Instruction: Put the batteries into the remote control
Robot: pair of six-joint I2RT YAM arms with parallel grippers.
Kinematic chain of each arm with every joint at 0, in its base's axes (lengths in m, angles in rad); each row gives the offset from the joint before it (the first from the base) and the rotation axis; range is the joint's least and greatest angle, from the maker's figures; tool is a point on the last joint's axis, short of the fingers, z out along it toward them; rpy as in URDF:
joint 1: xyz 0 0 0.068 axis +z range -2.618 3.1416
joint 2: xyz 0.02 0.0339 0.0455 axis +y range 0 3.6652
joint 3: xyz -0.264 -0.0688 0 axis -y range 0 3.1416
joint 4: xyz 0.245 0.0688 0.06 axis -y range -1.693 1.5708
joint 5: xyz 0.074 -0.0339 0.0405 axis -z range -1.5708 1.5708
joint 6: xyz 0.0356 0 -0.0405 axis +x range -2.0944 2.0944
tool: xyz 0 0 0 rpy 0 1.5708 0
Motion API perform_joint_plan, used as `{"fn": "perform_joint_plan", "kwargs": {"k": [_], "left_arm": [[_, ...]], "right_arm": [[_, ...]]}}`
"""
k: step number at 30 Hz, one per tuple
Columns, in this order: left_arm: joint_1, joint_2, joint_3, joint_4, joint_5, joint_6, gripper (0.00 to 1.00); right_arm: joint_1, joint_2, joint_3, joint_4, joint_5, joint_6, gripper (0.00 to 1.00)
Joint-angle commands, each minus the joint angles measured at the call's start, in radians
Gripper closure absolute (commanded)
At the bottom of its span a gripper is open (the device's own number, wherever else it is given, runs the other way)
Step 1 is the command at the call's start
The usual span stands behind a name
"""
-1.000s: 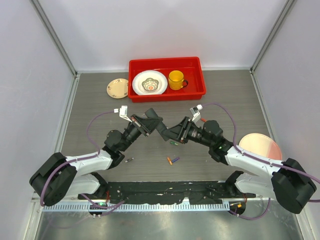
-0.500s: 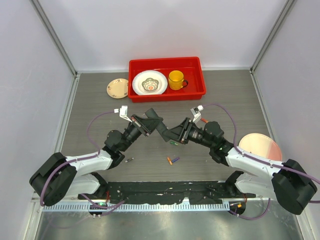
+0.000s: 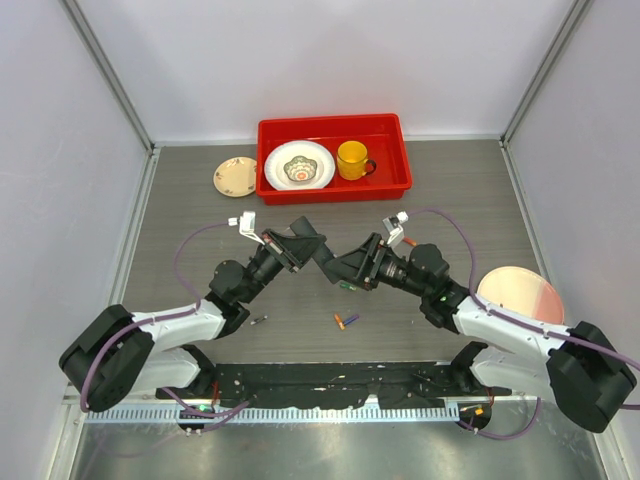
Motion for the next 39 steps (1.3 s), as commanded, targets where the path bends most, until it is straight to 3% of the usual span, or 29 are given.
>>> {"fn": "perform_joint_plan", "kwargs": {"k": [1, 4, 11, 17, 20, 22, 26, 32, 39], "left_arm": [[-0.001, 0.008, 0.025, 0.079, -0.011, 0.003, 1.00], [-0.001, 0.014, 0.022, 0.082, -0.021, -0.011, 1.00], [0.007, 0.000, 0.059, -0.057, -0.044, -0.070, 1.00], [0.020, 0.037, 0.086, -0.106, -0.031, -0.147, 1.00], [0.048, 0.081, 0.128, -0.187, 0.039, -0.225, 1.00], [0.059, 0.130, 0.160, -0.209, 0.087, -0.264, 1.00], [0.063, 0.195, 0.183, -0.157, 0.146, -0.305, 1.00], [0.063, 0.215, 0.191, -0.151, 0.162, -0.314, 1.00], [0.063, 0.210, 0.191, -0.160, 0.180, -0.308, 1.00]], "right_arm": [[0.004, -0.042, 0.029, -0.007, 0.023, 0.004, 0.22], [0.001, -0.063, 0.073, -0.109, 0.026, -0.054, 0.17], [0.001, -0.180, 0.355, -0.850, 0.236, -0.482, 0.15], [0.034, -0.146, 0.526, -1.142, 0.357, -0.709, 0.15], [0.173, -0.071, 0.642, -1.249, 0.542, -0.781, 0.15], [0.270, -0.025, 0.676, -1.285, 0.610, -0.804, 0.15], [0.316, 0.015, 0.725, -1.317, 0.675, -0.816, 0.15], [0.336, 0.064, 0.745, -1.320, 0.750, -0.829, 0.16], [0.336, 0.133, 0.762, -1.277, 0.712, -0.861, 0.18]]}}
